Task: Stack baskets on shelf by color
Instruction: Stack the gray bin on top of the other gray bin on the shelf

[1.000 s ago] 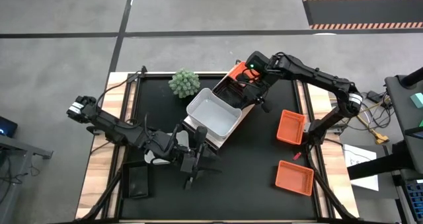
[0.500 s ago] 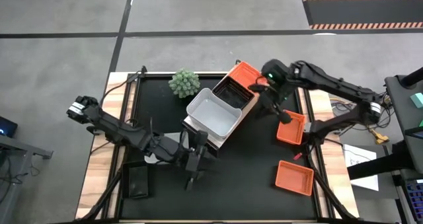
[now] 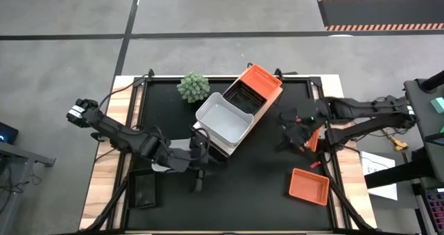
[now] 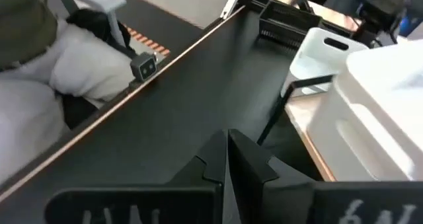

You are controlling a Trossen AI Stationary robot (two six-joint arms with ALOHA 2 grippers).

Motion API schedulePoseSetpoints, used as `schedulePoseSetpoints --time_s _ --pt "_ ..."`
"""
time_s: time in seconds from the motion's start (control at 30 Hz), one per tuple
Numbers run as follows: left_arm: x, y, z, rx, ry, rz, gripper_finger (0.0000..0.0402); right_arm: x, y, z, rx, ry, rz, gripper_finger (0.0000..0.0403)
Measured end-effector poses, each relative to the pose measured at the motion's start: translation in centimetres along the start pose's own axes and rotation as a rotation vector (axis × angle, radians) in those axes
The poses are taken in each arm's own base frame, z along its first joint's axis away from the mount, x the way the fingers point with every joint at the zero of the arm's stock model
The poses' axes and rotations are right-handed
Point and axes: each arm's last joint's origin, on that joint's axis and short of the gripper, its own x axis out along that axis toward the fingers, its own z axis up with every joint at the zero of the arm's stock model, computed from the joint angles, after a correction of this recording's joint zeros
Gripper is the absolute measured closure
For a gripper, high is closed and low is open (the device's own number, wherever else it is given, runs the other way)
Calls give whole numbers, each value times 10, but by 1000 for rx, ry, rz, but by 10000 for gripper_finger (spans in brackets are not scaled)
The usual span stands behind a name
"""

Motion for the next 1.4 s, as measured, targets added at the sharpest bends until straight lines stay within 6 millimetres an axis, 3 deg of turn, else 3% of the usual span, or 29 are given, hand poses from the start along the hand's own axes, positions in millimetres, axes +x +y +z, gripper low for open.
schedulePoseSetpoints --time_s 0.17,0.4,0.63,0.87,1.0,1.13,1.4 --pt "-9 -7 -12 -250 139 34 261 15 17 -5 -68 30 -41 394" --pt "-20 -23 -29 -388 258 55 261 32 29 -2 -63 33 -17 394" --pt "-17 -23 -38 -321 275 73 261 52 48 -9 99 122 43 394" --pt "-21 -14 -50 -109 401 148 261 68 72 -22 284 313 26 394" --pt "-22 -4 -68 -77 540 258 261 78 87 -24 243 352 -17 394" --pt "-16 0 -85 -84 609 246 261 86 98 -25 219 380 -38 394" --pt "-12 12 -118 -58 714 299 261 97 105 -27 214 394 -48 394"
